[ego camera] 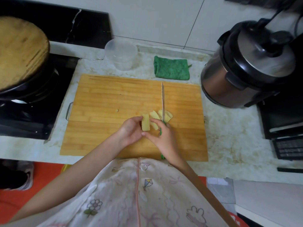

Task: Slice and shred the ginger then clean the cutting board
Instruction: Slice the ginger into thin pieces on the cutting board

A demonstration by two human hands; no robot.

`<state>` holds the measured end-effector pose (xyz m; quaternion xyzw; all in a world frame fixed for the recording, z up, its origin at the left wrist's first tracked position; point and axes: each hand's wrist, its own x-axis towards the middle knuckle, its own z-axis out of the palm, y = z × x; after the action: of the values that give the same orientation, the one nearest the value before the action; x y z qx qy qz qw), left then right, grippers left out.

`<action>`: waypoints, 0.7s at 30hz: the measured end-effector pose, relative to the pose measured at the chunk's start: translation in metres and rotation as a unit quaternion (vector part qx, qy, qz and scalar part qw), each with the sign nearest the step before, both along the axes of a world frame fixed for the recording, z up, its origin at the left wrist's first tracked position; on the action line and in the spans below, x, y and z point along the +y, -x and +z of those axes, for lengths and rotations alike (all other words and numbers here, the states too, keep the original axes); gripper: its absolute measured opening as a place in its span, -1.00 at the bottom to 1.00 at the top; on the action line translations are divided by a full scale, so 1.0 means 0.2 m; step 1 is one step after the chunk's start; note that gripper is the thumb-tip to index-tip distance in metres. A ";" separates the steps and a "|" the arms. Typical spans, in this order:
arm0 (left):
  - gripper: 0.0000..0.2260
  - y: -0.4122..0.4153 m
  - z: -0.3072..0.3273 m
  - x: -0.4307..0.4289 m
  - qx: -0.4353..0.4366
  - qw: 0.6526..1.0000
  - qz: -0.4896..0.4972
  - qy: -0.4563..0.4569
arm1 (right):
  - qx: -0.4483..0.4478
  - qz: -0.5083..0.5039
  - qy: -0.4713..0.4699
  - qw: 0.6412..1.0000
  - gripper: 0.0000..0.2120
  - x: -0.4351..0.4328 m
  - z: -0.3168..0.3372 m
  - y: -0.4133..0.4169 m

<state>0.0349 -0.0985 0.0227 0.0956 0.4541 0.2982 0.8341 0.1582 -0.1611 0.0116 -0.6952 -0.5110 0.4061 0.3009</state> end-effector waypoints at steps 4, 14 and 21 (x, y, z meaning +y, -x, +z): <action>-0.69 0.01 -0.05 -0.02 0.082 0.992 -0.032 -0.094 | -0.011 -0.018 -0.002 1.000 -0.55 0.02 -0.03 0.00; -0.69 0.04 -0.05 -0.06 0.243 0.924 -0.018 -0.294 | 0.008 -0.008 -0.036 0.999 -0.79 0.01 -0.07 -0.01; -0.82 0.08 -0.05 -0.07 0.363 0.846 -0.058 -0.386 | 0.074 -0.033 -0.043 0.996 -0.91 -0.03 -0.04 -0.01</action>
<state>0.0199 -0.1115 0.0120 0.5375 0.5659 0.3447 0.5215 0.1605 -0.1663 0.0030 -0.6666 -0.4810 0.4235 0.3807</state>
